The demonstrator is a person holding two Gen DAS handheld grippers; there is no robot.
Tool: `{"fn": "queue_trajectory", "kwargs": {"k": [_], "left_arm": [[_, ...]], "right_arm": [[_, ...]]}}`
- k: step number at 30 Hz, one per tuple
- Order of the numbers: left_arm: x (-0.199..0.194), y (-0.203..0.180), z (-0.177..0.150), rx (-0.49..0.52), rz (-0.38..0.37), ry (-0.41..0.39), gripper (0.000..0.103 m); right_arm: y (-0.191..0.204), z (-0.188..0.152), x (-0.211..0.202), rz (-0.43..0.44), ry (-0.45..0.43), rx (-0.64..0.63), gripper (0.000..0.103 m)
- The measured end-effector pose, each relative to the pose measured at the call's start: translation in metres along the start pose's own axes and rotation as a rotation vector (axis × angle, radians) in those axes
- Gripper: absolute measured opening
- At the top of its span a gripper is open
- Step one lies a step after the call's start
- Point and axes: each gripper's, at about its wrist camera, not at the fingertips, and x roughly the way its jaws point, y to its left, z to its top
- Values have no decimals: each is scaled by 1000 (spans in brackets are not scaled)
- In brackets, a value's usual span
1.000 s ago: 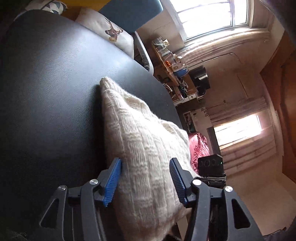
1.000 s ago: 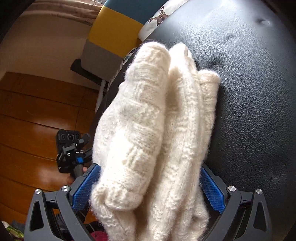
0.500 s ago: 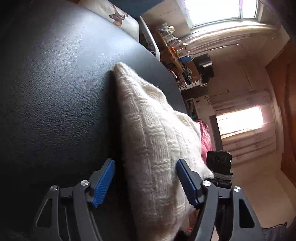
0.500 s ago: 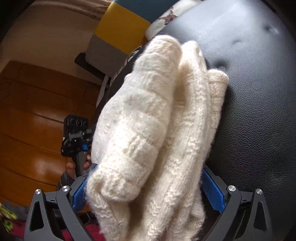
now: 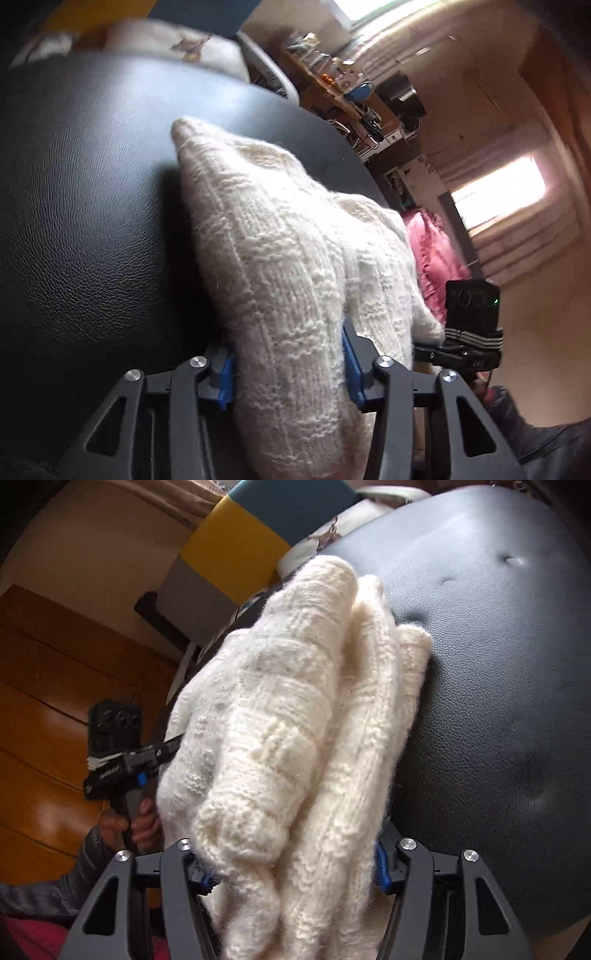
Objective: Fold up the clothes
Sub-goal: 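Grasp the folded sweater with both grippers and fold it in half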
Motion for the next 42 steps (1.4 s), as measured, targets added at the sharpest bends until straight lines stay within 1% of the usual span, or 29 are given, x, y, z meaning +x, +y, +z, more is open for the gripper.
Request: {"fn": "queue_trajectory", "kwargs": {"k": [3, 7, 15, 18, 20, 23, 26, 29, 31, 34, 36, 37, 38, 40, 41, 42], "left_arm": [[-3, -8, -2, 12, -34, -27, 45], [2, -19, 1, 27, -61, -30, 44], [16, -75, 19, 150, -143, -29, 44], [23, -93, 29, 183, -180, -22, 43], [30, -107, 39, 202, -202, -22, 43], [41, -128, 57, 234, -231, -22, 43], [56, -155, 81, 284, -257, -23, 43], [78, -184, 107, 334, -272, -9, 44], [98, -196, 123, 353, -261, 9, 44], [129, -212, 143, 378, -226, 38, 44], [157, -214, 152, 388, -168, 74, 44], [172, -211, 154, 385, -137, 102, 44], [187, -208, 156, 381, -105, 131, 44], [214, -198, 157, 381, -20, 175, 44], [224, -191, 157, 377, 34, 188, 44], [231, -184, 157, 370, 75, 201, 46]], "right_arm": [[4, -6, -5, -6, -33, -15, 62], [2, -11, -13, -14, -84, -29, 61], [-20, -20, -50, 20, -189, -10, 60], [-13, -22, -59, 32, -238, 0, 60], [-16, -19, -75, 34, -272, 4, 60], [-19, -10, -102, 15, -326, 1, 60], [-20, 0, -121, -14, -381, -4, 60], [-21, 12, -137, -57, -434, -2, 60], [-31, 21, -145, -87, -460, 13, 60], [-64, 35, -170, -143, -478, 58, 60], [-85, 38, -173, -191, -464, 92, 60], [-97, 40, -174, -222, -446, 114, 56], [-110, 40, -175, -247, -427, 135, 54], [-137, 24, -179, -280, -389, 173, 53], [-148, 18, -181, -282, -381, 190, 54], [-153, 15, -182, -263, -393, 200, 55]]}}
